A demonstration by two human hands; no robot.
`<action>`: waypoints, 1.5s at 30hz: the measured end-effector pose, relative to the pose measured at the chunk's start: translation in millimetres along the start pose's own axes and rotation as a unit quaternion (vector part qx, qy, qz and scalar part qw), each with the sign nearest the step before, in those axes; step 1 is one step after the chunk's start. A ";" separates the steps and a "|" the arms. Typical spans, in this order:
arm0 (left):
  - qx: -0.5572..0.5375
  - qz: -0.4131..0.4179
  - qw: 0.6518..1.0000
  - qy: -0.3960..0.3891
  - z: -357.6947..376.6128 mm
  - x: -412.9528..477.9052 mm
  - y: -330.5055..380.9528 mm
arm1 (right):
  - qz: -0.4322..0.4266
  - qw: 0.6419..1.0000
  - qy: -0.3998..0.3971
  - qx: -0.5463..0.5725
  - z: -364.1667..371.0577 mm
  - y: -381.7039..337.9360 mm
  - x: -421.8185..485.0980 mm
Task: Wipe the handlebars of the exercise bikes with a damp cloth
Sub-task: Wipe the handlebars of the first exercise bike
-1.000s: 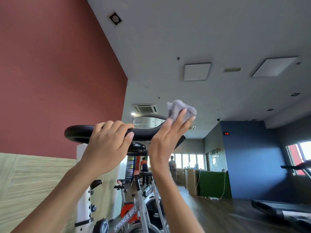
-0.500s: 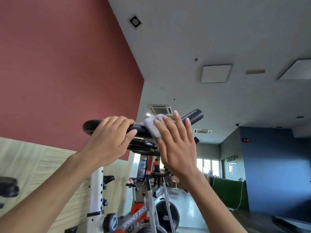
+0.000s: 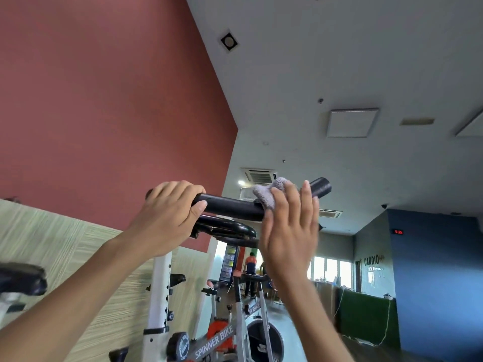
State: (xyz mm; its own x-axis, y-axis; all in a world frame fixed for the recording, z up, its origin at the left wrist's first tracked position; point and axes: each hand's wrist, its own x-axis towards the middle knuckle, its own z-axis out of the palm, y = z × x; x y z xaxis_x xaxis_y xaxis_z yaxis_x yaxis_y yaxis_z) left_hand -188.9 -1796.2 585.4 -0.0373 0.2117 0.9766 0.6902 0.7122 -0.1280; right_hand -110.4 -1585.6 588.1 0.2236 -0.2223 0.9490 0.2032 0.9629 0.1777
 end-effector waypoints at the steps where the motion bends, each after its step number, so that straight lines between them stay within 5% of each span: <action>1: -0.005 -0.001 1.000 0.005 0.9 -0.9 1.0 | 0.013 1.000 -0.001 0.018 4.4 -14.4 -4.1; 6: -0.047 -0.009 0.999 0.020 -0.4 -0.6 4.0 | -0.081 0.997 -0.018 -0.005 15.4 -44.0 -19.2; 11: -0.231 -0.080 0.968 0.060 -9.5 9.5 39.0 | -0.089 0.992 -0.079 0.049 -5.3 -39.4 -16.2; 15: -0.186 -0.095 0.976 0.066 1.7 8.4 51.8 | -0.097 0.976 -0.120 0.154 -20.4 -23.0 -10.2; 18: -0.199 -0.087 0.973 0.085 4.7 8.8 49.0 | -0.104 0.983 -0.110 0.103 -27.4 1.2 -3.5; 23: -0.148 0.004 0.961 0.235 17.4 -1.9 72.5 | -0.085 0.993 -0.067 0.044 -12.1 -0.4 -4.3; 31: 0.015 0.014 0.991 0.136 38.7 1.3 63.7 | -0.104 0.989 -0.103 -0.004 -20.0 19.4 4.7; 35: 0.072 0.003 0.986 0.151 27.2 -4.3 32.8 | -0.076 0.993 -0.089 0.018 -13.2 11.3 0.7; 42: -0.070 -0.046 0.978 0.193 36.1 4.7 91.4 | -0.082 0.994 -0.072 0.021 -18.1 12.5 3.9; 45: -0.022 -0.027 0.980 0.195 48.0 9.6 104.6 | -0.127 0.988 -0.082 -0.009 -25.9 28.2 11.3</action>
State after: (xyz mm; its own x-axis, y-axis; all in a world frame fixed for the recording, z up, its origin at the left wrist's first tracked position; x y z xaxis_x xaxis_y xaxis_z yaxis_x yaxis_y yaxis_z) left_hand -151.7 -1687.5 573.1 0.1981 -0.1031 0.9747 0.7252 0.6844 -0.0750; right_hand -77.4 -1564.9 597.1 0.0053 -0.4266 0.9044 0.2509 0.8761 0.4118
